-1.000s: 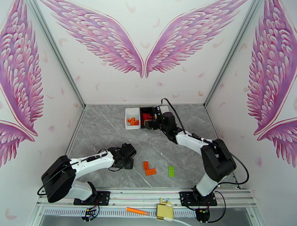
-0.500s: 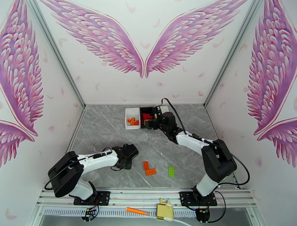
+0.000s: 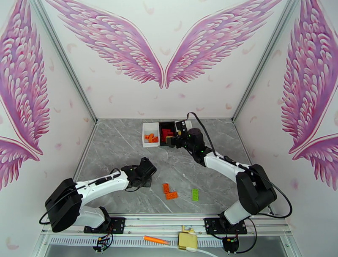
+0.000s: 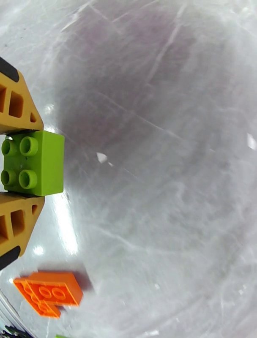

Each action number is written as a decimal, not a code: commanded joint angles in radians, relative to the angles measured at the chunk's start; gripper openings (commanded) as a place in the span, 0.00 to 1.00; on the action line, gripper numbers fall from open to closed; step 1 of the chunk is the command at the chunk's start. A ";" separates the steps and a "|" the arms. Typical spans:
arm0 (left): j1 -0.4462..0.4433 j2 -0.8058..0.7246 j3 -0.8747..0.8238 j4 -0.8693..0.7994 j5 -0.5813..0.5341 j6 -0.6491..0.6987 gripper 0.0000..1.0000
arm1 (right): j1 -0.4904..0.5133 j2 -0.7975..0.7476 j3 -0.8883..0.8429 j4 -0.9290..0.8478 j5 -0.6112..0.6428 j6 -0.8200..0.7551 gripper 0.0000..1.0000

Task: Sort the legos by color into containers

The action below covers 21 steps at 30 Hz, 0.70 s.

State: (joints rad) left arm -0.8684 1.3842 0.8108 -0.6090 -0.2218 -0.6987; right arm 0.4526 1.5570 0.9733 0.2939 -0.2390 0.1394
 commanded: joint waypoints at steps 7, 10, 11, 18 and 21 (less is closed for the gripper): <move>0.057 -0.060 0.021 0.366 0.088 0.265 0.30 | -0.017 -0.149 -0.080 -0.053 0.032 0.053 0.80; 0.078 -0.023 0.025 0.553 0.104 0.333 0.30 | -0.029 -0.200 -0.125 -0.058 0.059 0.067 0.81; 0.087 -0.004 0.032 0.612 0.124 0.349 0.29 | -0.034 -0.217 -0.143 -0.051 0.058 0.073 0.81; 0.153 0.197 0.204 0.787 0.277 0.391 0.29 | -0.075 -0.352 -0.210 -0.140 0.081 0.097 0.81; 0.180 0.303 0.301 0.800 0.344 0.398 0.29 | -0.089 -0.412 -0.244 -0.153 0.100 0.100 0.81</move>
State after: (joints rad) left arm -0.7055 1.6272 1.0359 0.1104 0.0311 -0.3317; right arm 0.3771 1.1992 0.7601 0.1822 -0.1776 0.2184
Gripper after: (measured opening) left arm 0.319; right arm 0.811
